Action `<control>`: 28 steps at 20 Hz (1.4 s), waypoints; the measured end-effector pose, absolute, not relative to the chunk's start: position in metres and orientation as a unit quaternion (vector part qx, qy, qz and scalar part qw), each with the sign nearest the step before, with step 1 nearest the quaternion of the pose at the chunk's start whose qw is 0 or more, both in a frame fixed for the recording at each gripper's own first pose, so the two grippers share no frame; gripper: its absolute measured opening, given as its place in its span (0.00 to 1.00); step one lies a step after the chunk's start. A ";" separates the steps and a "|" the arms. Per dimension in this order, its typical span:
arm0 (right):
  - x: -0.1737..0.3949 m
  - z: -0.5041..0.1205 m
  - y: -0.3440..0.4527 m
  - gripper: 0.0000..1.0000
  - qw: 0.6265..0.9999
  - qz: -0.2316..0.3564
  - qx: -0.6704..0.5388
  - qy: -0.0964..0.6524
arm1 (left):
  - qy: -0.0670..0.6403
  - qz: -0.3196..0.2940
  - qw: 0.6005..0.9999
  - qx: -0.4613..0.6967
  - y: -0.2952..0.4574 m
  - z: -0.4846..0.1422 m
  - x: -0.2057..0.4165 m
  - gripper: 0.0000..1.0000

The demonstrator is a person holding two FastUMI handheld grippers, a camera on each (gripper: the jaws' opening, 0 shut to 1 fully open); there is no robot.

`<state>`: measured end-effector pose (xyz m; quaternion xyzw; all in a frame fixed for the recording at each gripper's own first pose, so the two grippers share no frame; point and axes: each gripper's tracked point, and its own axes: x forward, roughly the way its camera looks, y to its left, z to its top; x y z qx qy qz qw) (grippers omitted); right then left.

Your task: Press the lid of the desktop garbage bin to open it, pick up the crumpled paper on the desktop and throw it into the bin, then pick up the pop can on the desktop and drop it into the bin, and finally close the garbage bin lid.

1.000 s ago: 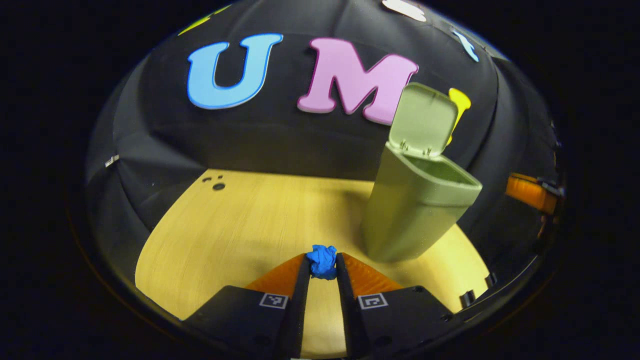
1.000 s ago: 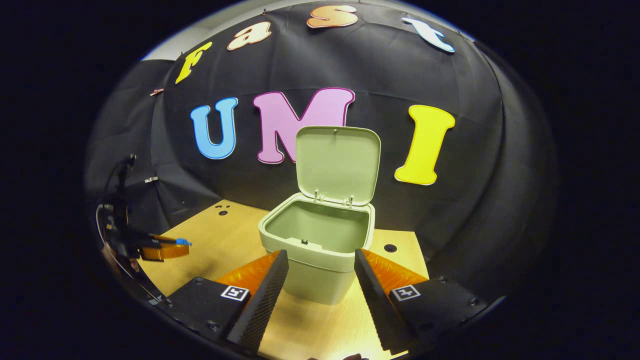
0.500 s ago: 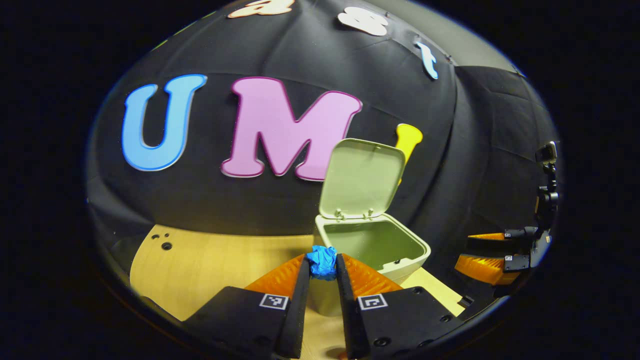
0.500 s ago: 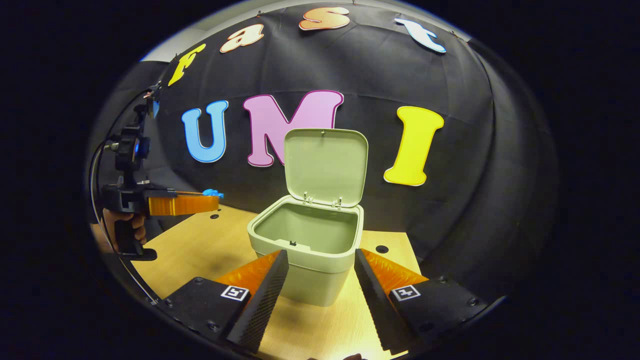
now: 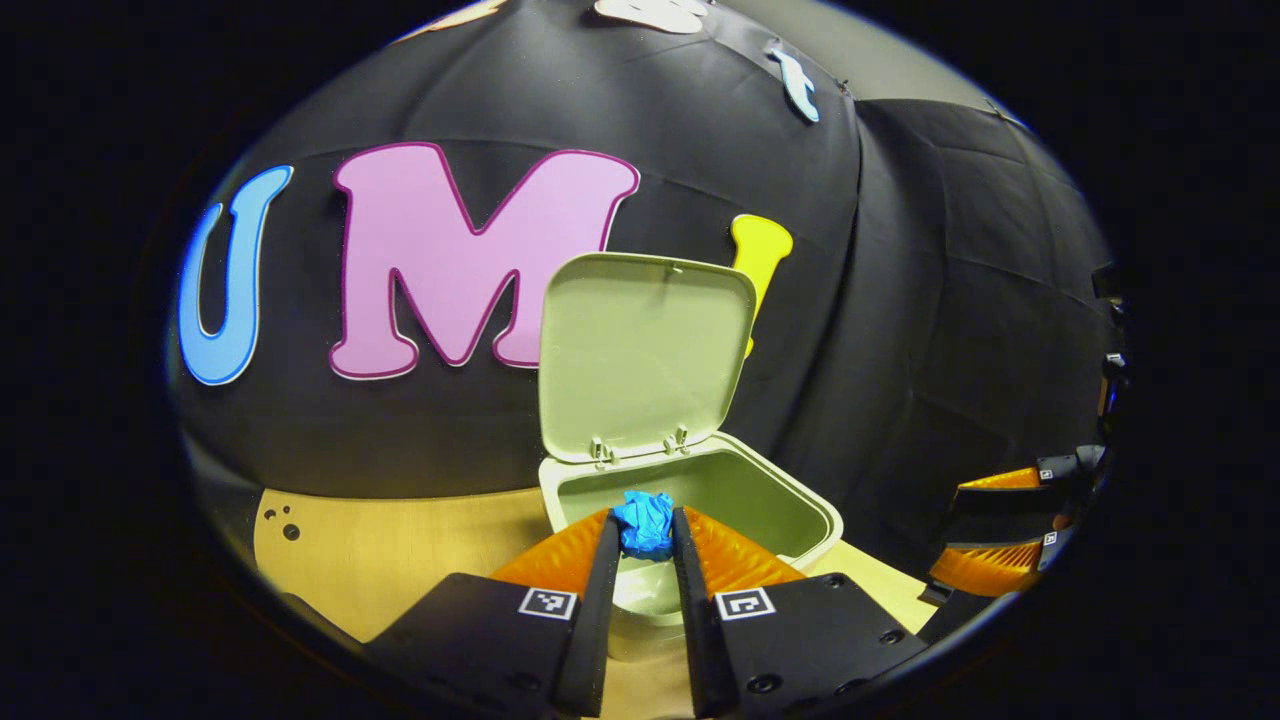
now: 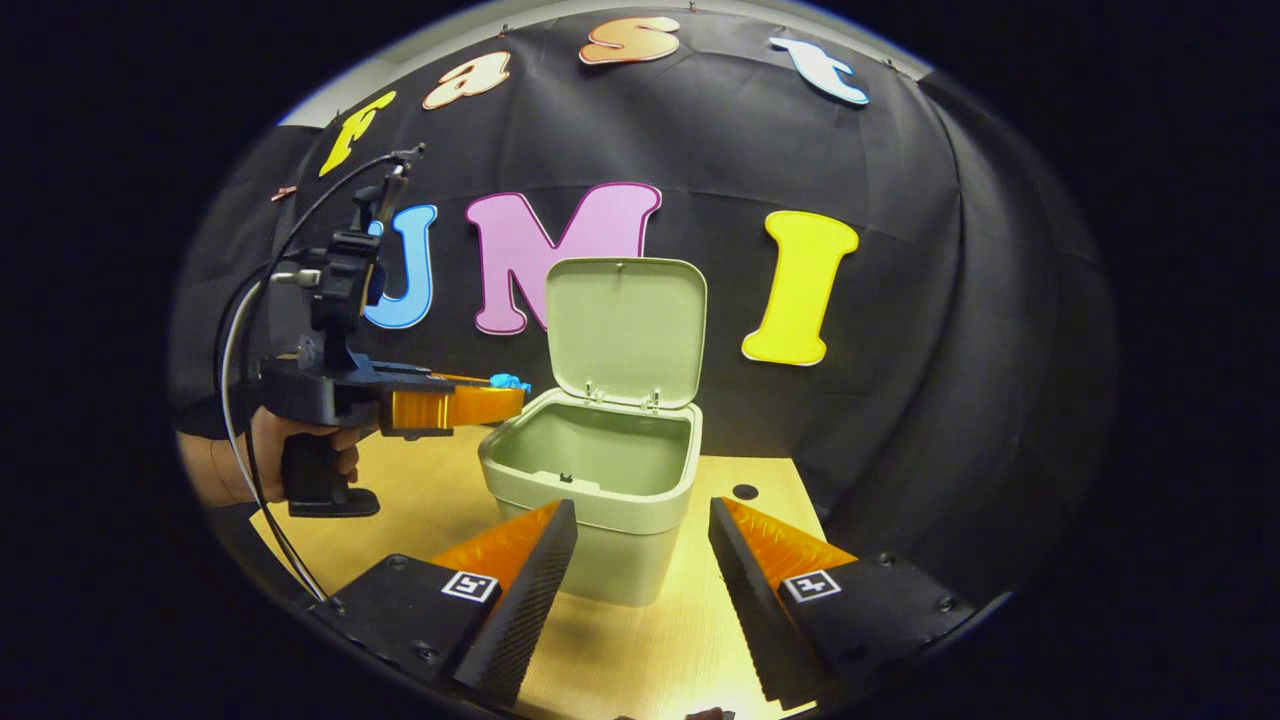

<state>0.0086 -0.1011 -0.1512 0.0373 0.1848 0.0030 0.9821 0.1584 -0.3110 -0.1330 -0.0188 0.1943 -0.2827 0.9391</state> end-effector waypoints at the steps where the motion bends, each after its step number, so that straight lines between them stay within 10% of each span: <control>1: 0.007 -0.151 -0.103 0.87 0.982 0.000 0.038 0.185 | 0.196 -0.285 0.938 -0.019 -0.315 -0.134 0.160 0.36; 7: 0.002 -0.155 -0.108 0.88 0.981 -0.008 0.043 0.188 | 0.212 -0.294 0.931 -0.029 -0.324 -0.145 0.159 0.44; 12: -0.001 -0.156 -0.101 0.88 0.982 0.000 0.040 0.186 | 0.204 -0.277 0.939 -0.024 -0.311 -0.143 0.159 0.81; 28: -0.049 -0.199 0.030 0.88 0.948 0.189 0.029 0.252 | 0.181 -0.142 0.973 -0.022 -0.164 -0.118 0.083 0.82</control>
